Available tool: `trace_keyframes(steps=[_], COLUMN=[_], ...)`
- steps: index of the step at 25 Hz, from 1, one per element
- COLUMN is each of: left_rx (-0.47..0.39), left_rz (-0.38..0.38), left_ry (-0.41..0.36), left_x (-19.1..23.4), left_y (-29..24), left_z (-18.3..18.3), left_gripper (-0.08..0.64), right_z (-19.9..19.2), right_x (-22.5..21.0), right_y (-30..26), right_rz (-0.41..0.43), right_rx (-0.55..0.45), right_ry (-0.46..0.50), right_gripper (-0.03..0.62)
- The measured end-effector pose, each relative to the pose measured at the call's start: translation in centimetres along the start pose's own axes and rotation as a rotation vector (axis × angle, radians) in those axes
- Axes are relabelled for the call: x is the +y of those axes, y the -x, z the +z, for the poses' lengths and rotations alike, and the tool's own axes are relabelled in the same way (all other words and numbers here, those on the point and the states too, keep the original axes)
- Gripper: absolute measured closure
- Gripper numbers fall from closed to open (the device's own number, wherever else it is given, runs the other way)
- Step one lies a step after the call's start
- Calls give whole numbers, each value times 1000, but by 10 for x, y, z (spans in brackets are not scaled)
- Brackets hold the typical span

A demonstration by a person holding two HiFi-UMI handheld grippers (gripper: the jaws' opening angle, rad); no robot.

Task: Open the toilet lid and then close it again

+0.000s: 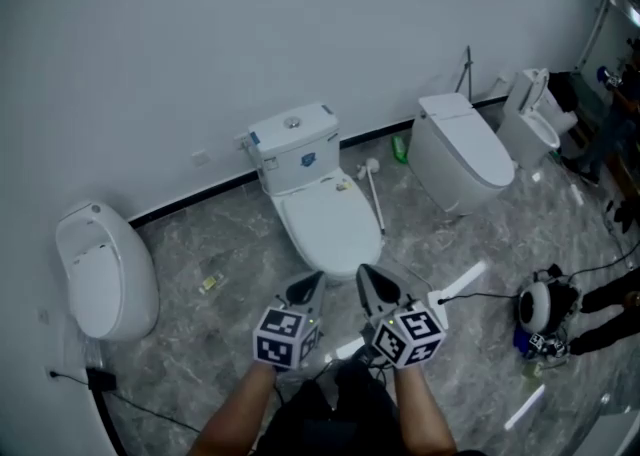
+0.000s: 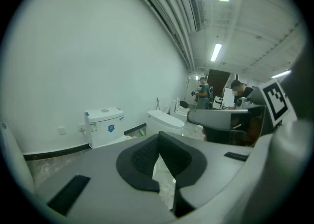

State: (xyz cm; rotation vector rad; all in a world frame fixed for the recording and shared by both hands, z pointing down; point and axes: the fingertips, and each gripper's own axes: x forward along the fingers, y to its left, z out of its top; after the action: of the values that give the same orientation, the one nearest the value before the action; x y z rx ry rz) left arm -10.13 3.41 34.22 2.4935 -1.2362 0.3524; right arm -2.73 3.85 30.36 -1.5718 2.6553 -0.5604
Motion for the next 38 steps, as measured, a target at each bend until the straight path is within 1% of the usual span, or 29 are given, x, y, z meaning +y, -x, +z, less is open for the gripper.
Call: trace_keyframes(steps=[2, 5, 7, 11, 15, 19, 27, 34, 38], left_rx=[-24, -64, -88, -132, -173, -210, -246, -260, -267], left_rz=[-1, 5, 8, 26, 56, 91, 102, 121, 134], left_ry=[-6, 16, 15, -3, -25, -38, -33, -45, -49], left_x=[-9, -21, -30, -42, -56, -76, -120, -136, -141], left_y=[17, 40, 53, 70, 86, 98, 112, 124, 129], left_z=[9, 20, 29, 50, 66, 78, 94, 97, 97], left_gripper=[555, 555, 555, 555, 555, 555, 555, 555, 555], right_z=[19, 41, 49, 61, 71, 83, 100, 106, 110], right_x=[19, 43, 56, 70, 77, 82, 74, 78, 80], right_y=[14, 33, 44, 59, 78, 101, 135, 153, 160], right_rz=[18, 40, 66, 104, 130, 175, 222, 260, 266], right_rx=[-58, -112, -120, -99, -97, -109, -114, -132, -136], right_ry=[13, 31, 43, 88, 113, 134, 140, 148, 158], right_gripper=[583, 584, 584, 584, 584, 584, 584, 584, 584])
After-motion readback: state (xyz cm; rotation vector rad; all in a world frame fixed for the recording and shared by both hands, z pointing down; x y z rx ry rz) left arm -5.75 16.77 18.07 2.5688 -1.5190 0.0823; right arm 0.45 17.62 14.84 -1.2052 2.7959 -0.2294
